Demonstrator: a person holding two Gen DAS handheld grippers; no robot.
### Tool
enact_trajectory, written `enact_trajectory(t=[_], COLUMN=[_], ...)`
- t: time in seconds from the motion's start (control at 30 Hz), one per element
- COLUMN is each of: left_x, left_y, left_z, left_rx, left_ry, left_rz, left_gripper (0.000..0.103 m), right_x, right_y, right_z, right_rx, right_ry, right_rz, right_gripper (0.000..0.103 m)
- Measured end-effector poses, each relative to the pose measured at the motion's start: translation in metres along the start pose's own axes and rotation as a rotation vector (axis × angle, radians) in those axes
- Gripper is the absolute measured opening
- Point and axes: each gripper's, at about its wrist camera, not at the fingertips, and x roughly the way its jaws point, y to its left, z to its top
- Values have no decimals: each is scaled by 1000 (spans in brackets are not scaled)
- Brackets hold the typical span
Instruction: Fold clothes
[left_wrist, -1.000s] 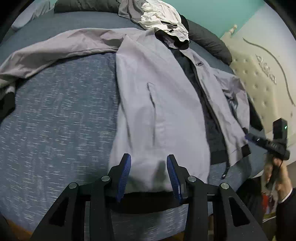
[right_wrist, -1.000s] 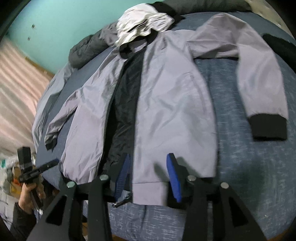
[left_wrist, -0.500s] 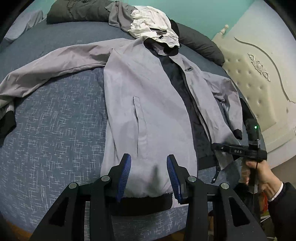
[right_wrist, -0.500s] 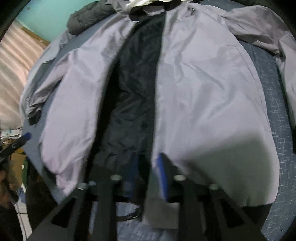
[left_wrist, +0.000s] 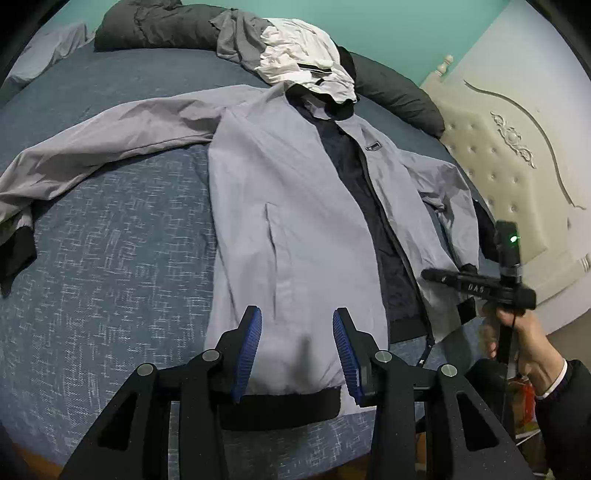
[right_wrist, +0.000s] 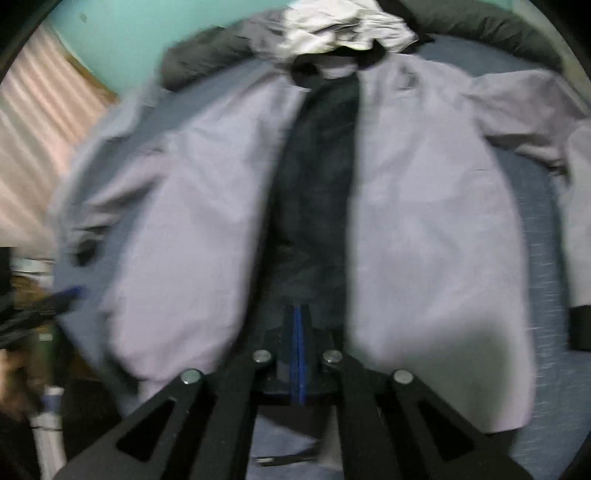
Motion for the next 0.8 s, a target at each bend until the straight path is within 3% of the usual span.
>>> enact_trajectory(t=[0.03,0.07,0.2,0.23,0.27,0.37,0.47,0.63,0.8], left_x=[0,0,1,1,0,-1,-1,1,0], left_y=[2,2,0,-1,-2,-2,0,4,1], left_z=[0,1,2,2,2,2,2,3,6], left_rx=[-6,-9,0,4,7,6,4,-6,-15], left_ry=[-1,0,4,3,2,-1,-2,2,-3], left_rz=[0,1,-1,-3,-3,-7,-8,-8,-20], left_gripper=[44,44,44,44,44,44,44,44,44], right_x=[4,8,22,25,28,32,26,-3,-21], right_y=[-5,-9,-15,-14,-11,-11,-22,-33,-13], right_z=[-3,-5,-15,-17,-19,-23,-24,-23,-12], right_rx=[12,23,29,14,-10,-38,4,55,56], right_ry=[15,30,68,77,82,85,69,-5,-43], right_rz=[-18,-37,-72,-75,-85,-91,-42,63,179], right_gripper=[42,51,51,48,34,15,8,5,5])
